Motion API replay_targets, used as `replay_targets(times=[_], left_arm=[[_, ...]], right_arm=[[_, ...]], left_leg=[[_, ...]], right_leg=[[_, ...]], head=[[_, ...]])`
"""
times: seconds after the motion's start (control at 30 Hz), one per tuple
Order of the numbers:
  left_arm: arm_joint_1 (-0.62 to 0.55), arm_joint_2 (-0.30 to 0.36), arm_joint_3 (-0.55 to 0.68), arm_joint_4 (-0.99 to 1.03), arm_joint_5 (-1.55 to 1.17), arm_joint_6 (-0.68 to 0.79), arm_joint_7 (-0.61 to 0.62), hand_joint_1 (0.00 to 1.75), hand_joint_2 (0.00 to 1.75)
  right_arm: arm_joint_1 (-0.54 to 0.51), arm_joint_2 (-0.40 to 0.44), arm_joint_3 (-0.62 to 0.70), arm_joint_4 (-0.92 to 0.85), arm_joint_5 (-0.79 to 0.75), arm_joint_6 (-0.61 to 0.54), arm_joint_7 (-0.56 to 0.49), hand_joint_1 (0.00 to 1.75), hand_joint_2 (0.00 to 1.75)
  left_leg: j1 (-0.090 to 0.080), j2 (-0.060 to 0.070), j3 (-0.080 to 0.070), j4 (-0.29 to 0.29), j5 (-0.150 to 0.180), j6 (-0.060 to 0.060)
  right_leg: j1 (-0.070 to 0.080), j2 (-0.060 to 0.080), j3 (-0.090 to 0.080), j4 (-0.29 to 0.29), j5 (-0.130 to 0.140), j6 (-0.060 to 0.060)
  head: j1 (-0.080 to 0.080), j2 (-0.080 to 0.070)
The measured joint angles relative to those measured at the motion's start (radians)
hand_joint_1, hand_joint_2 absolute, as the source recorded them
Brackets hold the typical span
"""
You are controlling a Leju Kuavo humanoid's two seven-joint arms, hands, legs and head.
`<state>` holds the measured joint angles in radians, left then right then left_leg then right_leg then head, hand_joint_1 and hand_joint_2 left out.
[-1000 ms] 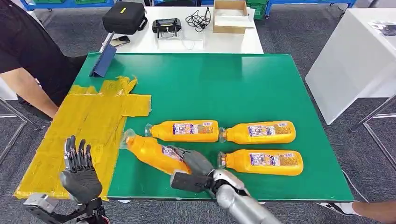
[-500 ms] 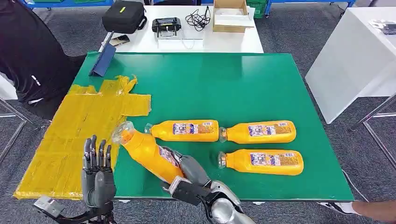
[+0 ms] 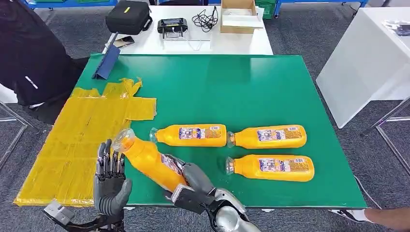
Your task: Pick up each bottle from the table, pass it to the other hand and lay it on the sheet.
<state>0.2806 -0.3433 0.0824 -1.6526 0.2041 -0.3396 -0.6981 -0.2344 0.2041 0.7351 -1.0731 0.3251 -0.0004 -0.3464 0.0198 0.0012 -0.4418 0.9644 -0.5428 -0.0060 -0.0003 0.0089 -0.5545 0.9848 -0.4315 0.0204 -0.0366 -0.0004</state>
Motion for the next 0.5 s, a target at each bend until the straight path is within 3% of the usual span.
replay_targets(times=[0.13,0.5], left_arm=[[0.002,-0.001,-0.018,0.000,-0.050,-0.031,-0.002,0.00,1.75],[-0.032,0.002,0.024,0.113,-0.170,0.100,0.003,0.00,1.75]], right_arm=[[-0.008,0.016,0.037,0.042,0.039,0.020,0.004,1.75,1.75],[-0.124,0.048,0.215,0.123,0.079,0.076,0.028,1.75,1.75]], left_leg=[[0.000,0.000,0.000,0.000,0.000,0.000],[0.000,0.000,0.000,0.000,0.000,0.000]], right_leg=[[0.000,0.000,0.000,0.000,0.000,0.000],[0.000,0.000,0.000,0.000,0.000,0.000]], head=[[0.000,0.000],[0.000,0.000]])
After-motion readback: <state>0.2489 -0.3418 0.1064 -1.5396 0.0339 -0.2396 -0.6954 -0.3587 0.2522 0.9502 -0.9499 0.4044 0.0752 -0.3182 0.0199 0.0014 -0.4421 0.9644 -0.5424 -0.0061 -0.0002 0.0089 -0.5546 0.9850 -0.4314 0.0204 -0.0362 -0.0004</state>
